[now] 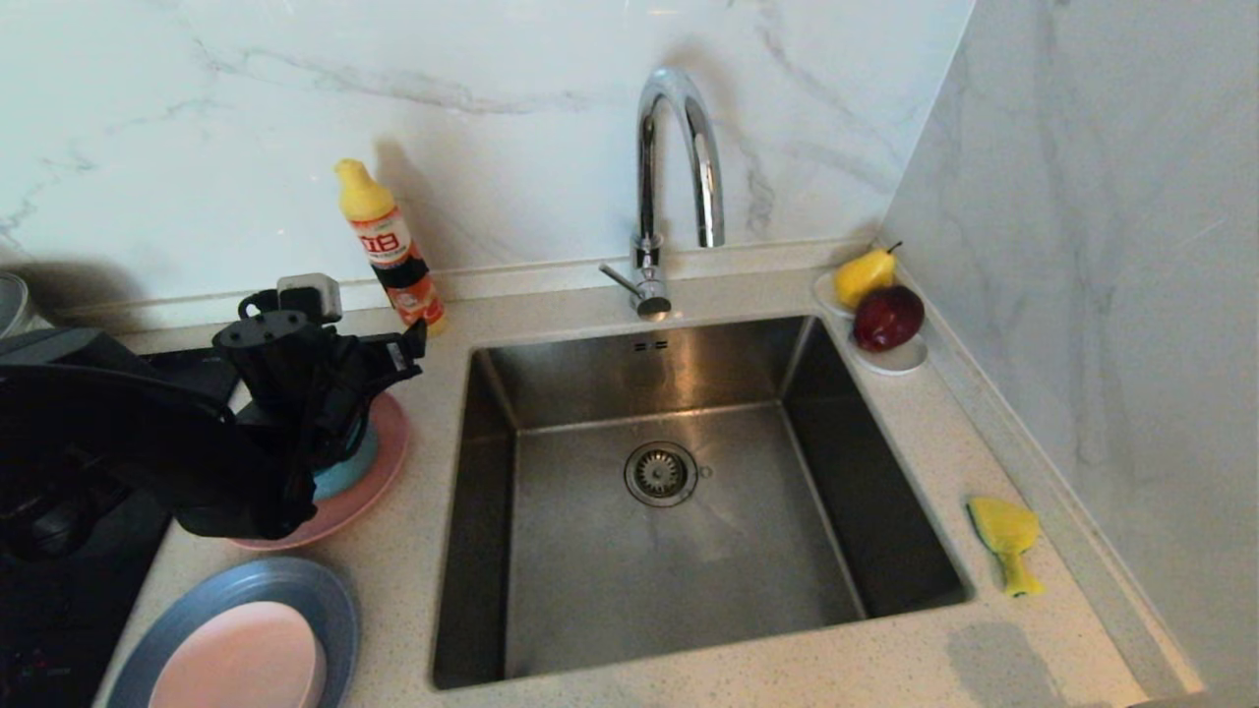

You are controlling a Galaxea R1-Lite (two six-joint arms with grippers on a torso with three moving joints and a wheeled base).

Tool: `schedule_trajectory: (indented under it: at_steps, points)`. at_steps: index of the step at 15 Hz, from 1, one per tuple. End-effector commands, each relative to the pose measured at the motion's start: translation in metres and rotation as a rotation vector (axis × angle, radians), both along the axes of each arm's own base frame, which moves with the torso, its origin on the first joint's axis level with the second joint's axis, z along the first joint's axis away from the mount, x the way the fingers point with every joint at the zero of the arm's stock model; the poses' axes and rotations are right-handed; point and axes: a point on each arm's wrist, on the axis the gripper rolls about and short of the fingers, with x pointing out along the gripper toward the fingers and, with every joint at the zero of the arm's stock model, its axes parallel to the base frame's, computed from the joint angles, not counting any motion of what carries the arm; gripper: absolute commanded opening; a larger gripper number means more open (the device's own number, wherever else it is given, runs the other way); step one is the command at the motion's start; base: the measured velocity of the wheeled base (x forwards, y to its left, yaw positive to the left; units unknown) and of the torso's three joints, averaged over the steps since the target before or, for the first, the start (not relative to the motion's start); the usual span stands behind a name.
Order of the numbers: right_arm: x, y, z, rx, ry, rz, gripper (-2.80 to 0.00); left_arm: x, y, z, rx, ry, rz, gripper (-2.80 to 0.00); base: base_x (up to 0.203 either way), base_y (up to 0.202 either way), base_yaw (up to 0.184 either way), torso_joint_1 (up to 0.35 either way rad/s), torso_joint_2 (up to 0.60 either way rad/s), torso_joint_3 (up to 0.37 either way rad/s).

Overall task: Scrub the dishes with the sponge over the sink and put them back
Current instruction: Grab the dish soap

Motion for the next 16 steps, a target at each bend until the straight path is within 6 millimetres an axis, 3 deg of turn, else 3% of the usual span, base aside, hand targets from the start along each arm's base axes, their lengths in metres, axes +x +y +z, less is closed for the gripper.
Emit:
schedule_trajectory:
  at_steps: [1, 9, 16]
  points:
    - [0.000, 0.000, 0.000, 0.001, -0.002, 0.001, -2.80, 0.004, -0.004, 0.008, -0.003, -0.031, -0.002, 0.00, 0.000, 0.000, 0.000, 0.000, 0.00, 0.000]
    - [0.000, 0.000, 0.000, 0.001, -0.001, 0.000, -2.80, 0.030, -0.010, 0.017, -0.012, -0.046, 0.028, 0.00, 0.000, 0.000, 0.000, 0.000, 0.00, 0.000]
    - [0.000, 0.000, 0.000, 0.001, -0.001, 0.000, -2.80, 0.037, -0.011, 0.015, -0.015, -0.046, 0.035, 0.00, 0.000, 0.000, 0.000, 0.000, 0.00, 0.000]
